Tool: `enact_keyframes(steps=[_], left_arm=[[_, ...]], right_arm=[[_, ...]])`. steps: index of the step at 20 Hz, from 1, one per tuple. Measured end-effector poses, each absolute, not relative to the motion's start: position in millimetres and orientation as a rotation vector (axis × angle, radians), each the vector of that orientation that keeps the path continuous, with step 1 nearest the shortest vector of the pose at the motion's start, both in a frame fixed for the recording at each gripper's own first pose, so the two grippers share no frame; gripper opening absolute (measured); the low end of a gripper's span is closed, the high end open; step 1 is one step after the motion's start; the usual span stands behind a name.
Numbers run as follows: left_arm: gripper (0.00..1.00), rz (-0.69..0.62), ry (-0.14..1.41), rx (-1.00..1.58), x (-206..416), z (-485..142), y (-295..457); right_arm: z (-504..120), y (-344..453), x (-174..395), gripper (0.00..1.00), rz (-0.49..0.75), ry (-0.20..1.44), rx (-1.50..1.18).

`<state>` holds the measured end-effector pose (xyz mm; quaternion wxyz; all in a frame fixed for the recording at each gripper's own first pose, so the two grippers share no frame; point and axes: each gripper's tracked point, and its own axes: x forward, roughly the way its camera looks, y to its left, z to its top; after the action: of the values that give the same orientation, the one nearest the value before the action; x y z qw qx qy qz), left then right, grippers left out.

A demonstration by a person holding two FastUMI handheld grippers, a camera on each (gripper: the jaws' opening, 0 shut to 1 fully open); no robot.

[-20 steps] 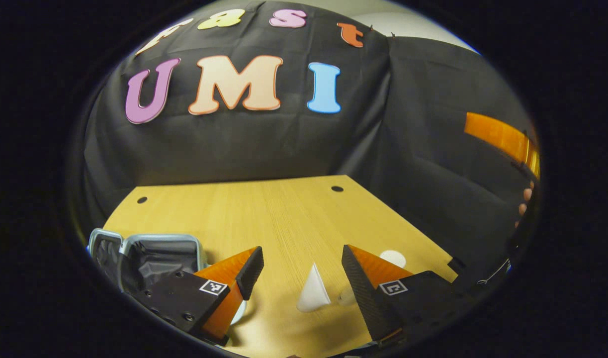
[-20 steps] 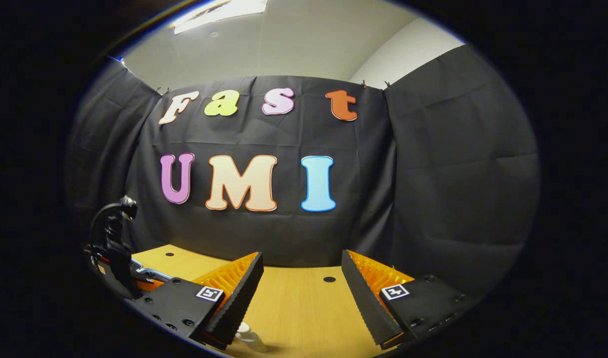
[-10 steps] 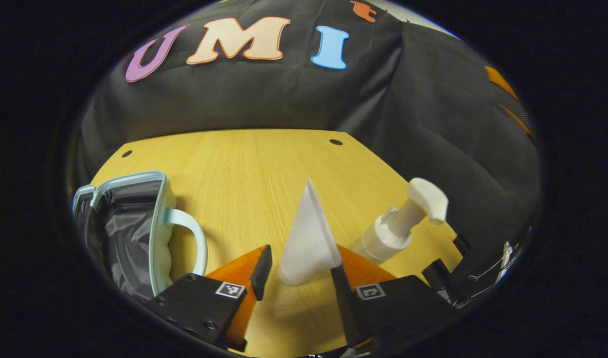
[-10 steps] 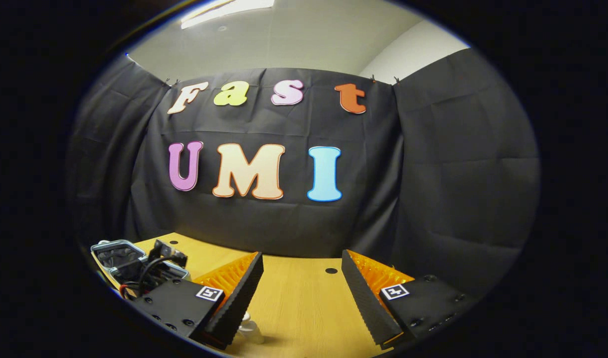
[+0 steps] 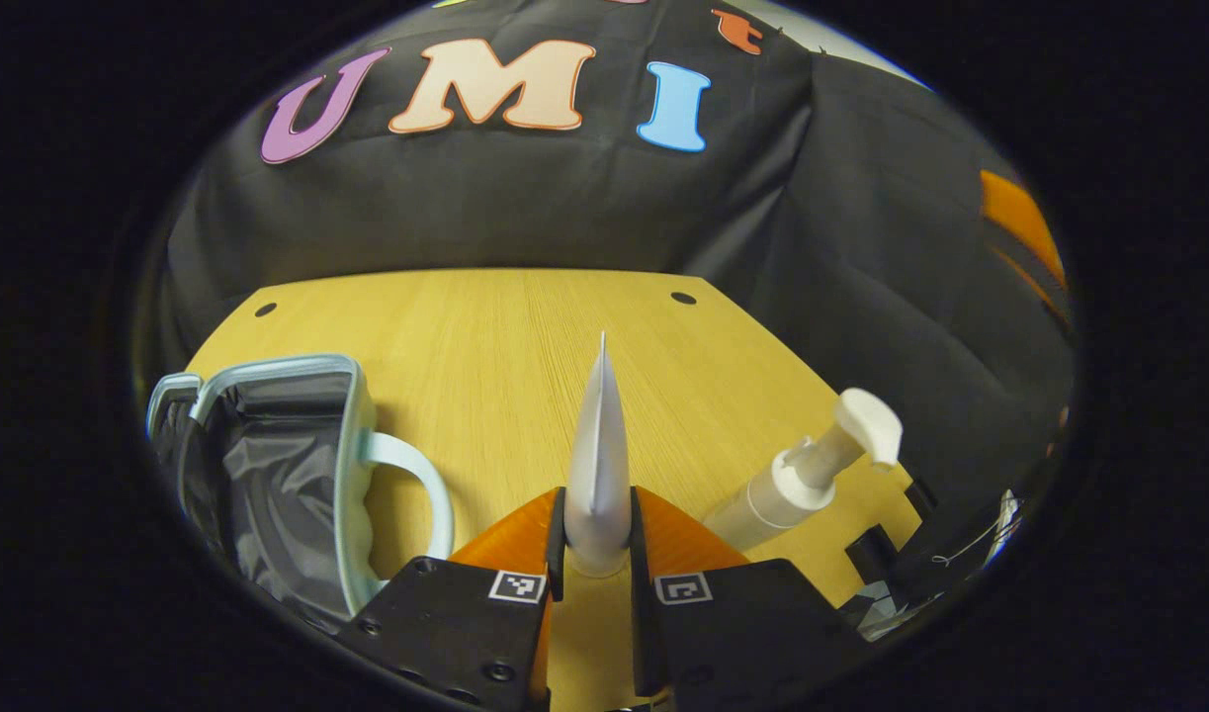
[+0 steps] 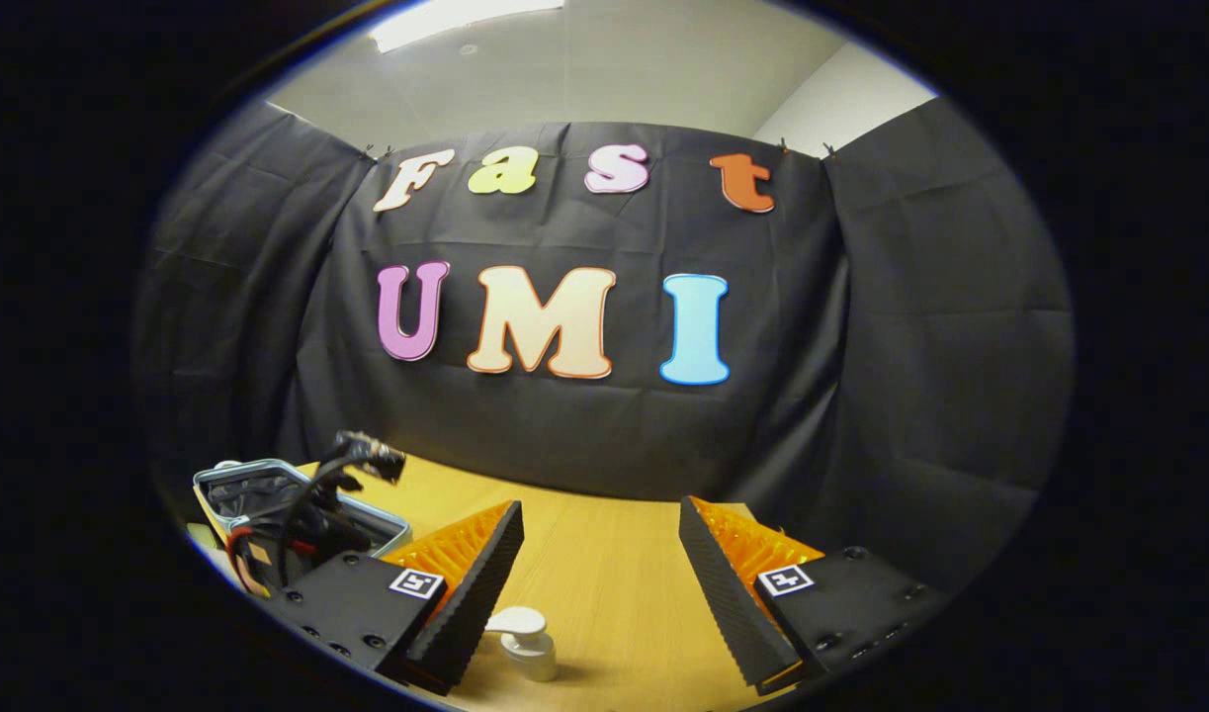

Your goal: First open the suitcase, pack the skin care products into it, and then close the suitcase.

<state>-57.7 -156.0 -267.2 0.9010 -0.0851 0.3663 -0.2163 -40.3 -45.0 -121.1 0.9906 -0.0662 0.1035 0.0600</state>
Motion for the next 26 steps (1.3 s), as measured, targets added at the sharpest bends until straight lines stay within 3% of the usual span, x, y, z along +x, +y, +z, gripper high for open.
enact_keyframes(steps=[4,16,18,20,26], left_arm=[[0.23,-0.438,0.711,-0.163,-55.2,-231.5,-139.1],[0.25,-0.354,0.662,-0.094,-64.9,-183.6,-87.0],[0.22,-0.338,0.676,-0.09,-67.8,-186.7,-79.9],[0.25,-0.324,0.692,-0.094,-70.1,-188.7,-71.2],[0.22,-0.243,0.771,-0.06,-65.8,-204.9,-3.1]], right_arm=[[-169.4,-28.5,-39.4,0.99,0.166,0.284,-0.129],[-320.7,-15.0,-77.3,0.99,0.244,0.564,-0.149],[-324.2,-21.3,-77.0,0.87,0.232,0.569,-0.163],[-322.2,-16.2,-76.5,0.59,0.248,0.599,-0.132],[-262.3,20.3,-59.0,0.58,0.286,0.559,-0.021]])
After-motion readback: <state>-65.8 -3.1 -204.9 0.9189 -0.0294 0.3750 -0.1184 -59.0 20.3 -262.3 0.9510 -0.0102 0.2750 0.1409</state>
